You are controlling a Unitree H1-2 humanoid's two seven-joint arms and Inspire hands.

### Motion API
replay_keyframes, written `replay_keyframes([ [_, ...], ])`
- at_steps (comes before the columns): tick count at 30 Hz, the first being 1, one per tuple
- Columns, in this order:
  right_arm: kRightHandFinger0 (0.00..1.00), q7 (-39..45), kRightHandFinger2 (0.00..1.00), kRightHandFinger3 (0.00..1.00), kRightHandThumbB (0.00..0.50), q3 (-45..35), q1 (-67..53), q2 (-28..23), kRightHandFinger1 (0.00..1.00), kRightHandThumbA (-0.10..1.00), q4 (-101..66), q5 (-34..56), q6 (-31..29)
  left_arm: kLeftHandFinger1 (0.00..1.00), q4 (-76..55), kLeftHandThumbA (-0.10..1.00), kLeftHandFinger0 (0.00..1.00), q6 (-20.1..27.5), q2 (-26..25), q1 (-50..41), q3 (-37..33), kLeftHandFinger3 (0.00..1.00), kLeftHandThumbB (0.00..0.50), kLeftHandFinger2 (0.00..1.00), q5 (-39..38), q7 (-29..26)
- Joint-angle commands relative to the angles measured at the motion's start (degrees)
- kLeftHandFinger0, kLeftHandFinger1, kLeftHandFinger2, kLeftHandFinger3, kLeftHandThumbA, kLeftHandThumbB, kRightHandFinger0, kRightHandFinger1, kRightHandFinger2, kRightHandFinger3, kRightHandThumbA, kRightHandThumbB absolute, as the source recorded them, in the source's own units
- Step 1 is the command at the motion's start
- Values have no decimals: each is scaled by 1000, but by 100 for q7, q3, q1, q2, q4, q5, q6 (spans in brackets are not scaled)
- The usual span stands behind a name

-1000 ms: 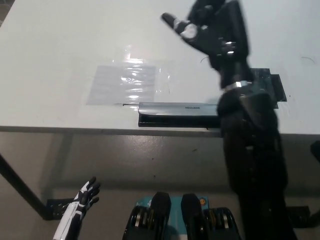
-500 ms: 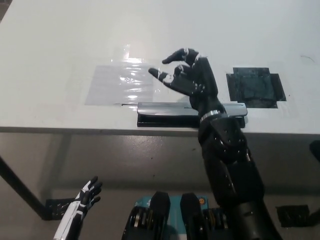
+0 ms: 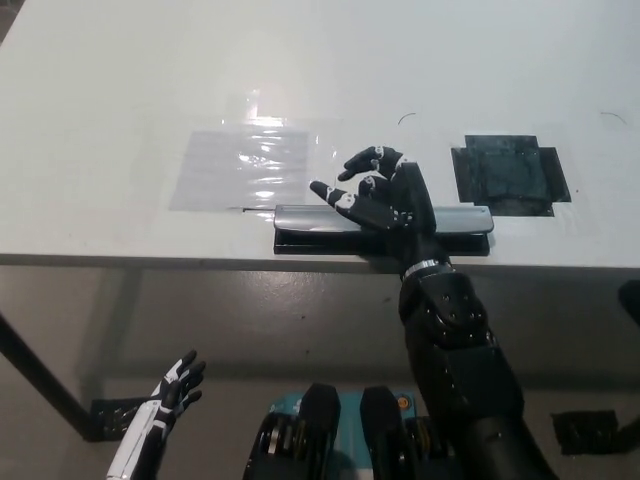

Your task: The paper pin puncher is placed at the center of the table and close to the robot and the robot uses its right fist to press on the paper pin puncher

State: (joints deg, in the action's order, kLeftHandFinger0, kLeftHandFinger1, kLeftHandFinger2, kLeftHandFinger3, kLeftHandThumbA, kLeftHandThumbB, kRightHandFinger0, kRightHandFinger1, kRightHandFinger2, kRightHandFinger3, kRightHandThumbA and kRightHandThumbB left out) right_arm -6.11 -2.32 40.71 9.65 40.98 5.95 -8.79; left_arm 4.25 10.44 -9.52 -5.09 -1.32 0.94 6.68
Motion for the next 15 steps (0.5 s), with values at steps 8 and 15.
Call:
replay_keyframes([
  [8, 0, -77, 362, 319, 154, -212, 289, -169, 113, 1000, 2427, 24, -1111, 1000, -143, 1000, 1000, 230, -83, 16, 12, 1000, 225, 1000, -43, 68],
  [15, 0, -19, 365, 264, 145, -304, 230, -194, 99, 1000, 3398, 81, -1317, 1000, -142, 1000, 1000, 225, -81, 5, 7, 1000, 206, 1000, -75, 91],
])
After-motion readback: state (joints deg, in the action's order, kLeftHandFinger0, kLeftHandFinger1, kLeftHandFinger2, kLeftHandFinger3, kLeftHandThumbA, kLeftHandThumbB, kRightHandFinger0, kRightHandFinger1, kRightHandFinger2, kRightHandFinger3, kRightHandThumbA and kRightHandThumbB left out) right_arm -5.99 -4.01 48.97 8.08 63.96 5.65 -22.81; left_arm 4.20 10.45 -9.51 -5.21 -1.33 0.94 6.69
